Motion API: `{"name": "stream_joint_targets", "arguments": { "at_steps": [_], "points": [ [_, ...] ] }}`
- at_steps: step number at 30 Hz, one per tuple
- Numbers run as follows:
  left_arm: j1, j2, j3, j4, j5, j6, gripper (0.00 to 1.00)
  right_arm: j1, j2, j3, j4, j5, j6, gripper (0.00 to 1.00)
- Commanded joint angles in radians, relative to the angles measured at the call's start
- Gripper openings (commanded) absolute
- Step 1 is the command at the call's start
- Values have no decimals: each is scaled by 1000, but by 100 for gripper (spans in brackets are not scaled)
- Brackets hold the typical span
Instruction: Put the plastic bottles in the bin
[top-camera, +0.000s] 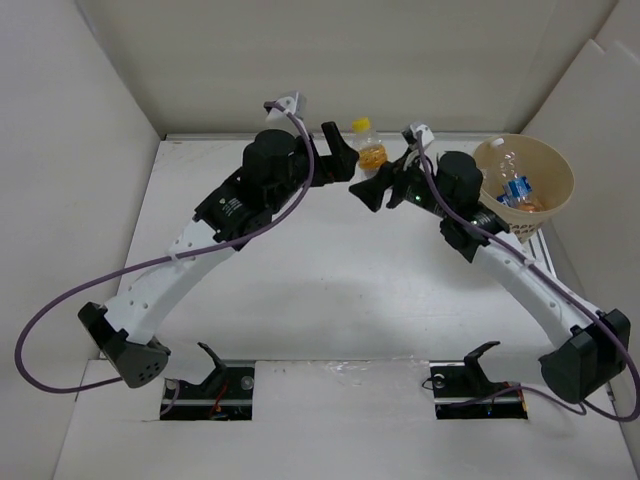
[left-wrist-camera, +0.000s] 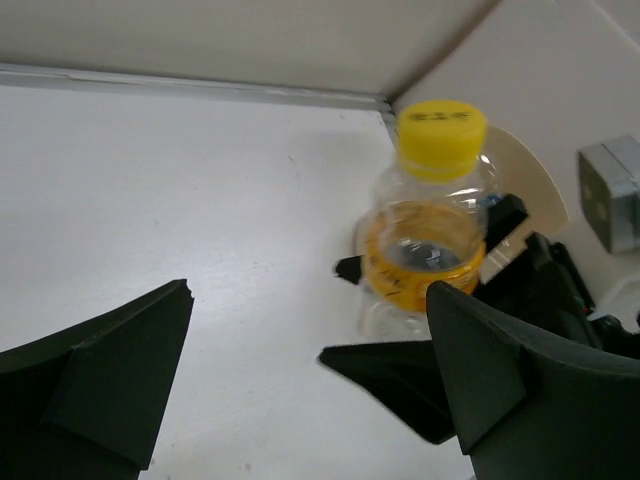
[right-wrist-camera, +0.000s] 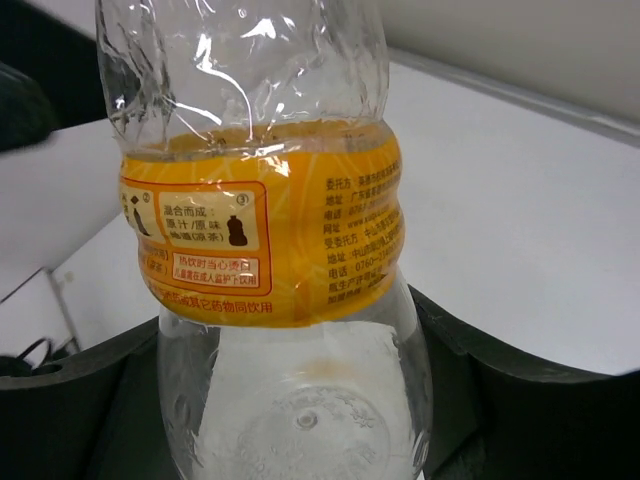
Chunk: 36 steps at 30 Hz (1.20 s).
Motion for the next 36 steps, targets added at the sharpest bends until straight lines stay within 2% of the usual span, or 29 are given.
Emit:
{"name": "stream_joint_targets", "arguments": {
  "at_steps": [1,3,5,7,8,11,14,15,18,19,20,21,22,23,26,30,32,36],
  "points": [
    [0,-39,74,-56,-218,-63,100,-87,-49,48,29,95,-7,0],
    [0,-66,84,-96,-335,-86,100,-132,-59,77,-47,149,-7,1],
    [0,-85,75,-96,-364,-86,100,-196,-69,101,-126,258,-7,1],
    [0,-108,62,-96,-365,-86,100,-232,-69,121,-177,350,-7,1],
    [0,-108,53,-96,-365,-74,100,-264,-69,130,-206,453,10,1],
    [0,-108,44,-96,-355,-65,100,-346,-69,176,-347,580,67,3],
    [0,-108,33,-96,-336,-54,100,-413,-69,186,-406,641,104,5],
    [0,-108,33,-96,-335,-43,100,-452,-69,186,-447,704,142,5],
    [0,-99,24,-96,-316,-32,100,-509,-79,186,-459,760,156,6],
    [0,-99,24,-96,-315,-32,100,-543,-90,186,-482,760,167,9],
    [0,-88,24,-96,-305,-32,100,-554,-90,186,-482,775,167,21],
    [0,-88,24,-96,-293,-22,100,-554,-90,186,-495,792,167,45],
    [0,-77,24,-96,-292,-22,100,-566,-90,186,-495,821,177,83],
    [0,-77,24,-96,-292,-22,100,-566,-99,186,-507,832,190,100],
    [0,-57,33,-106,-283,-3,100,-566,-99,213,-547,905,216,100],
    [0,-39,44,-127,-305,6,100,-577,-99,262,-590,925,216,100],
    [0,-30,44,-136,-305,6,100,-577,-110,272,-590,868,216,100],
    [0,-30,54,-136,-315,29,100,-467,-182,259,-558,771,159,100]
  ]
}}
